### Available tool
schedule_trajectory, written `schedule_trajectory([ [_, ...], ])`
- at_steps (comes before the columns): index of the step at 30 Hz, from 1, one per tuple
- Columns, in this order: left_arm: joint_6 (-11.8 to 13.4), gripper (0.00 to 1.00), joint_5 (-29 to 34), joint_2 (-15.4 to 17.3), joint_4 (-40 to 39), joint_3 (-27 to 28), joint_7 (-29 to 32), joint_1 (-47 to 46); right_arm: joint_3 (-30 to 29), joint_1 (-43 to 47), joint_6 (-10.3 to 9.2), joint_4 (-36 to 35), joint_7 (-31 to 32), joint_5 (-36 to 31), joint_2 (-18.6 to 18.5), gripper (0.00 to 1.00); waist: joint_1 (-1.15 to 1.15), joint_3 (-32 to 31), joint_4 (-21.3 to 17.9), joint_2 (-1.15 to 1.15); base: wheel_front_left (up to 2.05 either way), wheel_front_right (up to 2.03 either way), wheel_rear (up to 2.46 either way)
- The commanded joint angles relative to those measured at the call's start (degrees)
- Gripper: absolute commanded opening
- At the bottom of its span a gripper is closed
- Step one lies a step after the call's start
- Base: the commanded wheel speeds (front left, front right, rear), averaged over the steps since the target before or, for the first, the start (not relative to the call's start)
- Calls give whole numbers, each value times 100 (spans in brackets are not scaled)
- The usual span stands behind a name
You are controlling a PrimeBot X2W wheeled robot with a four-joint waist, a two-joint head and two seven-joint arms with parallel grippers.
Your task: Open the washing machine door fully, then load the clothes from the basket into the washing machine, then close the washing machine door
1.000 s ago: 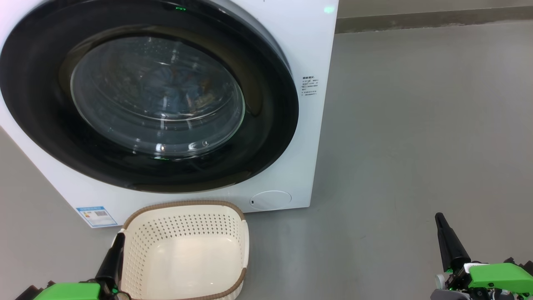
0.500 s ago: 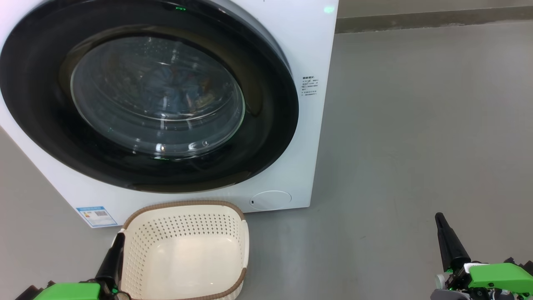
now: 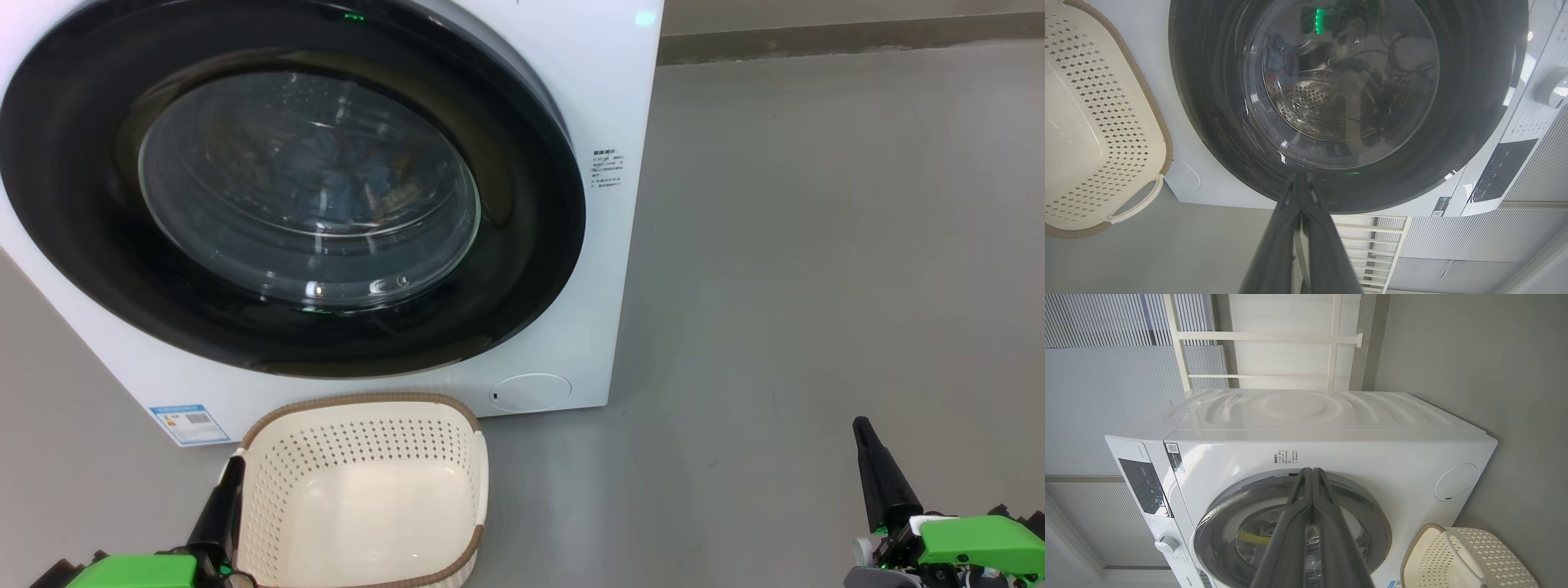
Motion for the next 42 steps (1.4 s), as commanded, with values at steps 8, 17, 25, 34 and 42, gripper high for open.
schedule_trajectory([
  [8, -15, 0, -45, 75, -122, 200, 39, -256, 123, -237, 10, -176, 49, 16, -18, 0, 0, 0, 0, 0, 0, 0, 0],
  [17, -15, 0, -45, 75, -122, 199, 39, -256, 124, -237, 10, -176, 49, 17, -18, 0, 0, 0, 0, 0, 0, 0, 0],
  [25, -15, 0, -45, 75, -122, 199, 39, -256, 124, -237, 10, -176, 48, 17, -18, 0, 0, 0, 0, 0, 0, 0, 0],
  [34, -15, 0, -46, 75, -122, 199, 38, -256, 124, -237, 10, -176, 48, 17, -18, 0, 0, 0, 0, 0, 0, 0, 0],
  [42, -15, 0, -46, 75, -122, 199, 38, -256, 125, -237, 10, -176, 48, 18, -18, 0, 0, 0, 0, 0, 0, 0, 0],
])
